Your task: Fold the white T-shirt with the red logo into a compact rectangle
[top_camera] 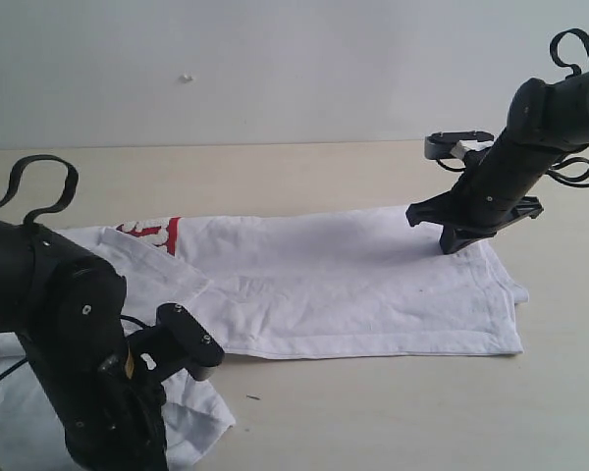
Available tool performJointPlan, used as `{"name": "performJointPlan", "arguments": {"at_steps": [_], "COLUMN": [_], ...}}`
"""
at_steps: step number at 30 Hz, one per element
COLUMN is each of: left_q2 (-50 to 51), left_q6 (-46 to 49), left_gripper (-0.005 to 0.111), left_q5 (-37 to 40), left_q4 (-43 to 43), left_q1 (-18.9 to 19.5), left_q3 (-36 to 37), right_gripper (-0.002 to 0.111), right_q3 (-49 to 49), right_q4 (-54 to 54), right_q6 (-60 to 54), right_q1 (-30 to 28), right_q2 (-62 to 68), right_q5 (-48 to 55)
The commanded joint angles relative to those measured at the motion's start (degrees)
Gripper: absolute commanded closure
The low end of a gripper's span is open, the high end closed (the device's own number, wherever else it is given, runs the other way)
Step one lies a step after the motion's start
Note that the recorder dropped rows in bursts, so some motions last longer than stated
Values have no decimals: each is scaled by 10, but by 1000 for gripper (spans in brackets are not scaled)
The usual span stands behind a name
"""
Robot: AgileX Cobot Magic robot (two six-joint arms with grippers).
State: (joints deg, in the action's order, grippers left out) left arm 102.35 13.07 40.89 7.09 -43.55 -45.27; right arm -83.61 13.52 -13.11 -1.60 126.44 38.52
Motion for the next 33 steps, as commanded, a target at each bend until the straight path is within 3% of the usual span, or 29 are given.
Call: {"name": "performJointPlan", "arguments": {"at_steps": [1, 5, 10, 17, 33], "left_q2": [13, 8, -32, -59, -57], "left_q6": [-5, -5, 0, -1, -2], "left_gripper": [106, 107, 107, 107, 107], "left_q5": [76, 143, 175, 166, -9], "left_q4": [10, 10, -23, -169, -513], "left_q1": [-4, -4, -4, -4, -4], "left_q3": [-23, -60, -91, -119, -142], "right_gripper": [108, 108, 108, 108, 108], "right_q3": [4, 4, 4, 4, 4], "right_q4": [-2, -2, -2, -2, -4], "right_q6": [-3, -3, -3, -3, -3], "right_q1": [-1, -1, -1, -1, -1], "right_q2": [8, 8, 8, 8, 8], "right_q5": [11, 11, 11, 11, 14]}}
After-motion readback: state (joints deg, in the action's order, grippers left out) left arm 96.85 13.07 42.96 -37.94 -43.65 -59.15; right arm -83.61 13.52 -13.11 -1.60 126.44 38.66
